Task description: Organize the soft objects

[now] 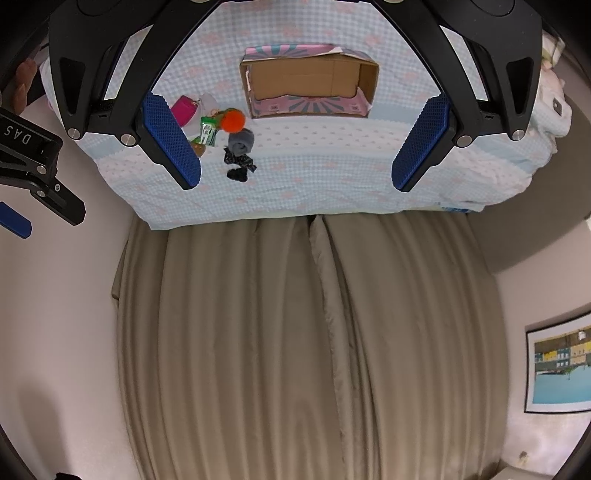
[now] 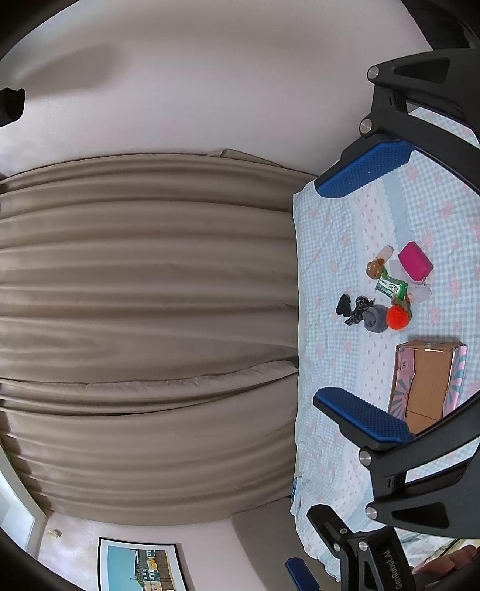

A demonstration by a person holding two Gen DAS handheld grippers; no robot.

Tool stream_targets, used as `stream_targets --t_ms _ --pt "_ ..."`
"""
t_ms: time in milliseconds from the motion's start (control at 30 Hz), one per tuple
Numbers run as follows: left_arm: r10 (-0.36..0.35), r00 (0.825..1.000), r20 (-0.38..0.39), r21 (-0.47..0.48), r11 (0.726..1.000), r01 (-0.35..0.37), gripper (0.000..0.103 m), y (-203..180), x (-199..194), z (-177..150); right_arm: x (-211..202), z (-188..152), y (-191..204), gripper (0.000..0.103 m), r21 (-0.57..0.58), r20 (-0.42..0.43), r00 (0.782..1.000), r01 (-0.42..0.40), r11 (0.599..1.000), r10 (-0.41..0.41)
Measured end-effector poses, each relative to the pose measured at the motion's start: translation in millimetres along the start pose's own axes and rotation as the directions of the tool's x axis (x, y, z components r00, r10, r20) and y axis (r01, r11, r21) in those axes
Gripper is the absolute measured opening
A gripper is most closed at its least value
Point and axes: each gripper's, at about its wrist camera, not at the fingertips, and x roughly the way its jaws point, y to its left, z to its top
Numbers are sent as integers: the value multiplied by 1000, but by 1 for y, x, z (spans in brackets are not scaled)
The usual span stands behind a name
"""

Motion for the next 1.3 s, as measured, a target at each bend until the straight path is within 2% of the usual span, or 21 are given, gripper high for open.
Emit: stream_targets --t_ms 933,1300 --pt "16 1000 2 -4 1000 -16 103 6 0 2 -3 1 6 103 -7 -3 1000 -6 1000 6" --pt "2 1000 7 -5 1000 -1 103 6 0 1 -2 1 6 103 -8 2 1000 -4 1000 4"
